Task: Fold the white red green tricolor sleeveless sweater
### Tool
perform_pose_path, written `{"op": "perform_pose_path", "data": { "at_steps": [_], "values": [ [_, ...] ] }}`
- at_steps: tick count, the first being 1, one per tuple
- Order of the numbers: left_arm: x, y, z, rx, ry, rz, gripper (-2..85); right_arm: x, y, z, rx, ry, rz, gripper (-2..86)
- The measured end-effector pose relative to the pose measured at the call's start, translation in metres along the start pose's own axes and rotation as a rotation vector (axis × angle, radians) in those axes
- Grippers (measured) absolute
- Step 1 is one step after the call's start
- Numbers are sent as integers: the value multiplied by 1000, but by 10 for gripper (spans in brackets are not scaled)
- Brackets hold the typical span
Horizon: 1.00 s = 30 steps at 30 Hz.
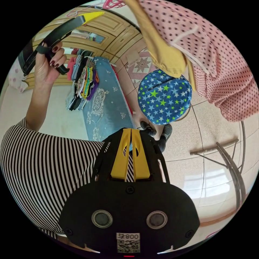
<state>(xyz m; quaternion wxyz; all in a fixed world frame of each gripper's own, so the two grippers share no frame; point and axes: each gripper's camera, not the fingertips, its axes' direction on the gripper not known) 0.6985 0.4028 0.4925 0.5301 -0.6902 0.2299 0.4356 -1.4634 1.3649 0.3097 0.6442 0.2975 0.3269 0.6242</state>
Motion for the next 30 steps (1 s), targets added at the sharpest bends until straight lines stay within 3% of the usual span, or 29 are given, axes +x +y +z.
{"op": "perform_pose_path", "data": {
  "at_steps": [15,25,30],
  "values": [
    [38,-84,98,-53,-61,94,44,88,116,-127,29,-105,95,1],
    [31,-61,133,-5,78,-11,15,107,162,-202,29,-158,103,1],
    [27,-44,127,40,24,-26,10,104,184,-238,45,-174,102,1]
  ]
}}
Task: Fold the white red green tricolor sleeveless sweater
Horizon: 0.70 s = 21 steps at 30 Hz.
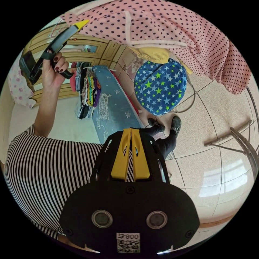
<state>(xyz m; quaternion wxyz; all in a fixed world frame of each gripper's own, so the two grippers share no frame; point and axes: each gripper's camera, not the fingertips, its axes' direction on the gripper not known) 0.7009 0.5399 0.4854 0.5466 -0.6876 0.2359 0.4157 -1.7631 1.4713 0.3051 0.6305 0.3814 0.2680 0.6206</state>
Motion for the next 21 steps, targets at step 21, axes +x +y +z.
{"op": "perform_pose_path", "data": {
  "at_steps": [21],
  "values": [
    [-32,25,81,-83,214,-219,6,-75,63,-142,146,-143,-14,2]
  ]
}}
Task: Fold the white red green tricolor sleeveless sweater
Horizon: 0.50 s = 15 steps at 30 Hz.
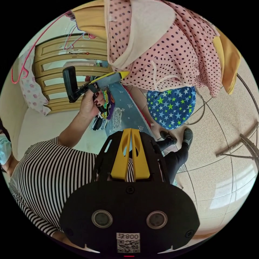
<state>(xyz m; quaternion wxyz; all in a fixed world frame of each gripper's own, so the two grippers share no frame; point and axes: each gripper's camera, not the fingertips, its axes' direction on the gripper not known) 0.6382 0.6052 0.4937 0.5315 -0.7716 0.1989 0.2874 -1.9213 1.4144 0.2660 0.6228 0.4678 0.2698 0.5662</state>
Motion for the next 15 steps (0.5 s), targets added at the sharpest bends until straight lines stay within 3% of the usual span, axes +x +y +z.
{"op": "perform_pose_path", "data": {
  "at_steps": [2,6,15],
  "values": [
    [9,-9,-14,88,19,38,6,-16,7,-9,-4,16,-3,3],
    [12,-29,-15,98,45,75,7,-48,17,-24,-8,37,-36,7],
    [1,-32,-27,108,45,88,7,-200,28,-118,366,246,-384,71]
  ]
}}
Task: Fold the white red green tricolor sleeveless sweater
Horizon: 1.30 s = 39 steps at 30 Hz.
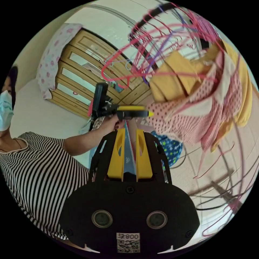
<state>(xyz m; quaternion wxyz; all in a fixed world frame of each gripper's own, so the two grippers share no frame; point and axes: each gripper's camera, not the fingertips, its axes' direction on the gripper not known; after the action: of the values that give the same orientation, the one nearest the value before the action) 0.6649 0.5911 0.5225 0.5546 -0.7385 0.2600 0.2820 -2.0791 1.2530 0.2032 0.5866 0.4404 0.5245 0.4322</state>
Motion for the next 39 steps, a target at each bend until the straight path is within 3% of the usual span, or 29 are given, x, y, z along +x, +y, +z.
{"op": "perform_pose_path", "data": {
  "at_steps": [7,13,18,25,39],
  "values": [
    [-6,1,-8,-13,0,-9,7,-70,-47,-43,268,109,-176,95],
    [-9,-2,-16,-17,7,-10,8,-120,-73,-43,253,205,-319,105],
    [-10,-6,-24,-16,13,-17,8,-145,-95,-37,195,173,-393,86],
    [-9,-17,-35,-20,24,-19,8,-183,-110,-76,225,-21,-424,29],
    [-12,-17,-74,-73,-18,-44,10,-204,-151,-157,407,-540,-387,19]
  ]
}}
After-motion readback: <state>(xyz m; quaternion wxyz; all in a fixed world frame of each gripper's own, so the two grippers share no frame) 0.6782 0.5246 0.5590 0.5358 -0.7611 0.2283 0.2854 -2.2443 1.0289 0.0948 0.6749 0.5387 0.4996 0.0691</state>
